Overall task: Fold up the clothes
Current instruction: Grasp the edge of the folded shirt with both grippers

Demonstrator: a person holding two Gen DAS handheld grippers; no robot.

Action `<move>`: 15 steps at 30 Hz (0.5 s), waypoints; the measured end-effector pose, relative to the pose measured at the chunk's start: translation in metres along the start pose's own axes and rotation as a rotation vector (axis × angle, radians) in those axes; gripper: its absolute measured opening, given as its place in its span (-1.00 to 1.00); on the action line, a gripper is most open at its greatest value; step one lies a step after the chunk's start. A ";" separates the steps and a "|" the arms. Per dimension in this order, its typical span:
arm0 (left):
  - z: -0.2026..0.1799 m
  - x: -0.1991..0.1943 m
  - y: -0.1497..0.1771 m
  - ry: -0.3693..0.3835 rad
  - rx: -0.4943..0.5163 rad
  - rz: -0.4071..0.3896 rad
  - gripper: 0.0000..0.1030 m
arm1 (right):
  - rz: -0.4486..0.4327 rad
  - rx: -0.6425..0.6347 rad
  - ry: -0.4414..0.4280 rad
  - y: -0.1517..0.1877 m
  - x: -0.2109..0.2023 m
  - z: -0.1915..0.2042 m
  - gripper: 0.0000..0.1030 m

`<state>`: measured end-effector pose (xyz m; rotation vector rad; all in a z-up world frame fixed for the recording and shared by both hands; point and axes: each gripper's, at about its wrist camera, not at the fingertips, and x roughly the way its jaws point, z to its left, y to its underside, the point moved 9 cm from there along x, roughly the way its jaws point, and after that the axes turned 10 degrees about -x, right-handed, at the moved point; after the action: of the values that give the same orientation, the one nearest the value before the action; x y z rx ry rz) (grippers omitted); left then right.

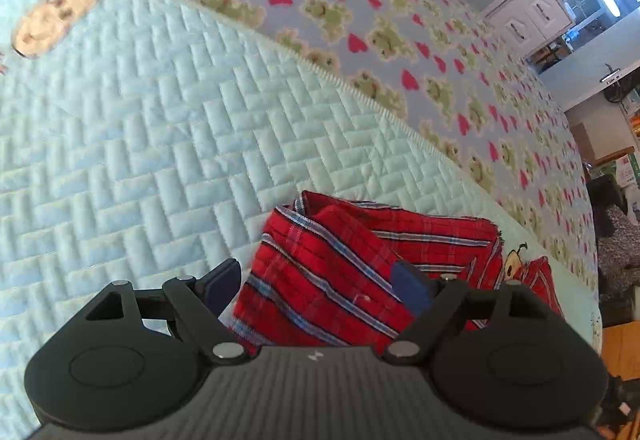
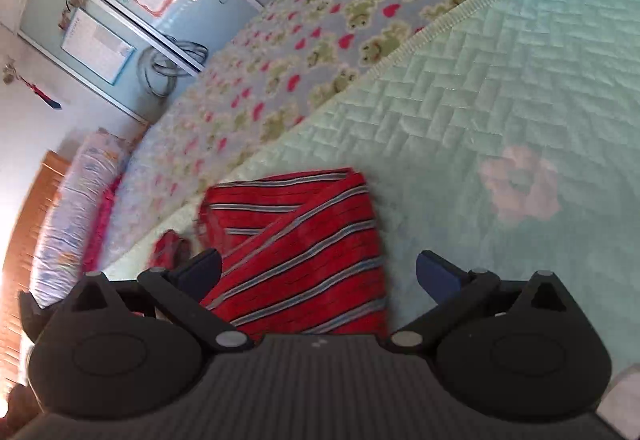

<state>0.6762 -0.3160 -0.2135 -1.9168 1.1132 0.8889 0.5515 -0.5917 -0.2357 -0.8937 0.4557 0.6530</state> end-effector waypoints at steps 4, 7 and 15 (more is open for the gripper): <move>0.004 0.013 -0.008 0.036 -0.021 -0.011 0.66 | 0.049 -0.036 -0.010 0.003 0.019 -0.007 1.00; 0.004 0.020 -0.012 0.059 -0.010 -0.012 0.66 | 0.040 -0.059 -0.051 -0.001 0.024 -0.007 1.00; -0.009 0.031 -0.006 0.066 0.127 -0.031 0.88 | 0.028 -0.132 -0.100 -0.002 0.031 -0.002 1.00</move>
<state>0.6954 -0.3332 -0.2332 -1.8652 1.1482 0.7251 0.5753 -0.5840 -0.2550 -0.9760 0.3390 0.7564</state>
